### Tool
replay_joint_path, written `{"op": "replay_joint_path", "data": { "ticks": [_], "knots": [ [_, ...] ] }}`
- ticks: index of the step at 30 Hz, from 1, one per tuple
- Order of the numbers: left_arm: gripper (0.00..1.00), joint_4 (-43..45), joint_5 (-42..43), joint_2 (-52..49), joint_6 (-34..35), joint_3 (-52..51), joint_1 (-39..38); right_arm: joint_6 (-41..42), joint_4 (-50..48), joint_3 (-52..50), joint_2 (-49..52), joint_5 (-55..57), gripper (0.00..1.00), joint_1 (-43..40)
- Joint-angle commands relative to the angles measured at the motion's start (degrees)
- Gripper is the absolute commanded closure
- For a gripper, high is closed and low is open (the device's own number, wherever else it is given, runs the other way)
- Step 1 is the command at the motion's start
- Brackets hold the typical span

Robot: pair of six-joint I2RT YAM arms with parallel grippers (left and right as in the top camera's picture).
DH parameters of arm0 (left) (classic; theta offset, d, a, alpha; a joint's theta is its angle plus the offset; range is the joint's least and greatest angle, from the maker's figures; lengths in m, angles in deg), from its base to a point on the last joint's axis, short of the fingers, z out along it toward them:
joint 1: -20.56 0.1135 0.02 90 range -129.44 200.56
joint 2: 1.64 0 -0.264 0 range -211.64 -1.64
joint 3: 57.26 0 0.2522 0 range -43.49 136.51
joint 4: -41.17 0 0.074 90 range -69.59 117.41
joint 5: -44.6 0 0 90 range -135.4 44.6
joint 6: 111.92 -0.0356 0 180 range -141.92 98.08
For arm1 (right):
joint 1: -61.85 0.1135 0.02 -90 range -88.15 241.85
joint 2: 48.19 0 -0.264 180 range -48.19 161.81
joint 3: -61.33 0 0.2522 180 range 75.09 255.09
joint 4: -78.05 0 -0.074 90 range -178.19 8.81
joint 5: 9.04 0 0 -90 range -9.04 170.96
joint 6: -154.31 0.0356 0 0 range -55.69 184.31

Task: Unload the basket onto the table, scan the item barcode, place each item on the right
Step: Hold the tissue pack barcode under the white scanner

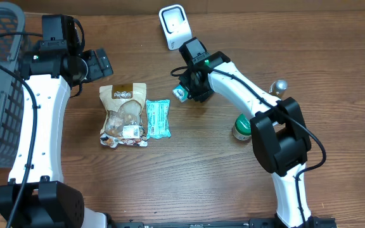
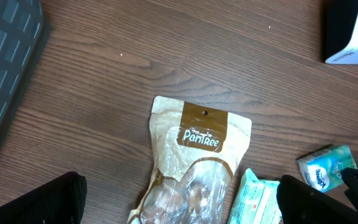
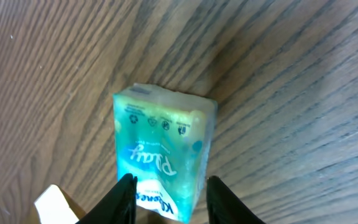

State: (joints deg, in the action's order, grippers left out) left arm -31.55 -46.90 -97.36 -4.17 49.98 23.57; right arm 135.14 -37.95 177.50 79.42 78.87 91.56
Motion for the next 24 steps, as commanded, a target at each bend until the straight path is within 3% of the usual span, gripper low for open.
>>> {"op": "replay_joint_path", "data": {
  "ticks": [1, 10, 11, 12, 14, 16, 17, 21, 24],
  "knots": [
    [0.00, 0.04, -0.20, 0.13, -0.44, 0.50, -0.42, 0.81, -0.55, -0.61, 1.60, 0.98, 0.68, 0.00],
    [0.00, 0.04, -0.20, 0.13, -0.44, 0.50, -0.42, 0.81, -5.90, -4.81, 2.99, 0.94, 0.69, 0.33],
    [0.01, 0.04, -0.17, 0.13, -0.44, 0.50, -0.42, 0.81, -6.32, -5.05, 3.32, 0.96, 0.75, 0.33],
    [0.00, 0.04, -0.17, 0.13, -0.44, 0.50, -0.42, 0.79, -6.12, -5.07, 3.63, 1.09, 0.89, 0.33],
    [0.01, 0.02, -0.20, 0.13, -0.44, 0.50, -0.42, 0.76, -5.88, -5.07, 3.61, 1.07, 0.96, 0.33],
    [0.00, 0.02, -0.17, 0.13, -0.44, 0.50, -0.42, -0.24, -5.33, -5.05, 3.56, 0.96, 0.96, -0.15],
    [0.00, 0.02, -0.17, 0.13, -0.44, 0.50, -0.42, -2.51, -5.14, -4.81, 3.43, 0.57, 0.96, -0.61],
    [0.01, 0.04, -0.20, 0.13, -0.44, 0.50, -0.42, -30.71, -5.35, 1.77, -0.39, -2.82, 0.96, -4.28],
    [0.00, 0.02, -0.17, 0.13, -0.44, 0.50, -0.42, -43.39, -2.64, 10.69, -2.51, -3.15, 0.96, -6.10]
  ]
}}
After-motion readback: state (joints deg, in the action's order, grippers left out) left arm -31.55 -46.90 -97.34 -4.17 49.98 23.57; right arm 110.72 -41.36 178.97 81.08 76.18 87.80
